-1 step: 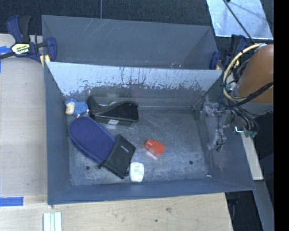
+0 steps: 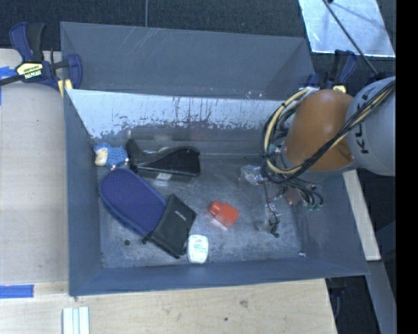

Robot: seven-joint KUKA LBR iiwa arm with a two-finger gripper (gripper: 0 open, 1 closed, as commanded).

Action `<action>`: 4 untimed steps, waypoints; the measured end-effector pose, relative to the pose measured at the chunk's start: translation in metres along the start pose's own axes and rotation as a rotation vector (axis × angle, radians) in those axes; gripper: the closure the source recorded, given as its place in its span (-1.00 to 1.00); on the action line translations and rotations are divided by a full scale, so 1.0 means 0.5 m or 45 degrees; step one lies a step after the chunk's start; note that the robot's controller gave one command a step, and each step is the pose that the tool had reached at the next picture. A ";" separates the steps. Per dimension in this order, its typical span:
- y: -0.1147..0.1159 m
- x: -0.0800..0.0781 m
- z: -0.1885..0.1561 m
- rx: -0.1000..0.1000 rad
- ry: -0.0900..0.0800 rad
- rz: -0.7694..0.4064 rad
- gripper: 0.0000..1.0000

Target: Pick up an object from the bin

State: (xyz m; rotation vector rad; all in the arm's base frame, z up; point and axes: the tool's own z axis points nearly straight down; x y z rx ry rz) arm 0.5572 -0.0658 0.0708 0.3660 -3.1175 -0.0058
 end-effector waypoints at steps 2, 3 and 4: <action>0.195 -0.007 0.001 0.006 -0.006 -0.153 1.00; 0.048 0.016 -0.077 0.013 -0.012 -0.053 1.00; 0.059 0.015 -0.073 0.006 -0.007 -0.064 -1.00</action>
Offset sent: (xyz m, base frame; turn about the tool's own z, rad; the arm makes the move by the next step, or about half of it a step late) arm -0.0199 0.0953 -0.0008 -0.1177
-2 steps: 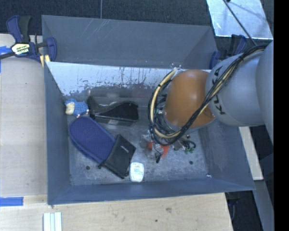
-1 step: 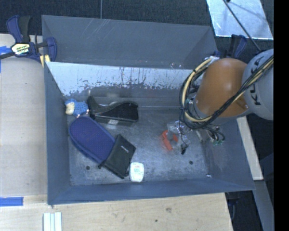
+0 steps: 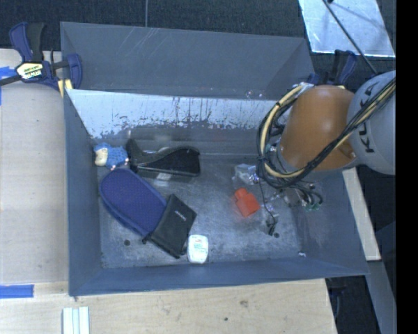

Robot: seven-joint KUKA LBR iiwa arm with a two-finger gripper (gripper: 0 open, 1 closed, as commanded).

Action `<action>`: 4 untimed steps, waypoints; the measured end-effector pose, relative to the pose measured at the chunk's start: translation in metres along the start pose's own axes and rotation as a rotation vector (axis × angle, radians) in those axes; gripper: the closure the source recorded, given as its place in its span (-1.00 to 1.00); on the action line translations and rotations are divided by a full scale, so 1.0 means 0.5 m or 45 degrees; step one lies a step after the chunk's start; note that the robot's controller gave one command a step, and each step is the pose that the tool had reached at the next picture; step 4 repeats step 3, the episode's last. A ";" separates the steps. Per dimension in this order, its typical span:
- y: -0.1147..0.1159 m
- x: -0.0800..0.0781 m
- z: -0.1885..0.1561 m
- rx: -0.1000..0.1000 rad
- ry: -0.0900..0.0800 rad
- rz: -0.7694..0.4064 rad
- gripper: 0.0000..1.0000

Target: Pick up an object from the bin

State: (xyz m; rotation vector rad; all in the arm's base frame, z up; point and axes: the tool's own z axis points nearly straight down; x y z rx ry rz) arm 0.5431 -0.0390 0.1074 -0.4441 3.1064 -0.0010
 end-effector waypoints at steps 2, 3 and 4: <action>-0.030 -0.053 0.073 0.001 -0.002 -0.097 1.00; -0.061 -0.023 -0.190 0.005 -0.010 -0.147 1.00; -0.061 -0.023 -0.190 0.005 -0.010 -0.147 1.00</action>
Offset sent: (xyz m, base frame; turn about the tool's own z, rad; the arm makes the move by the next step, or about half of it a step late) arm 0.0285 -0.0067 -0.0374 -0.0768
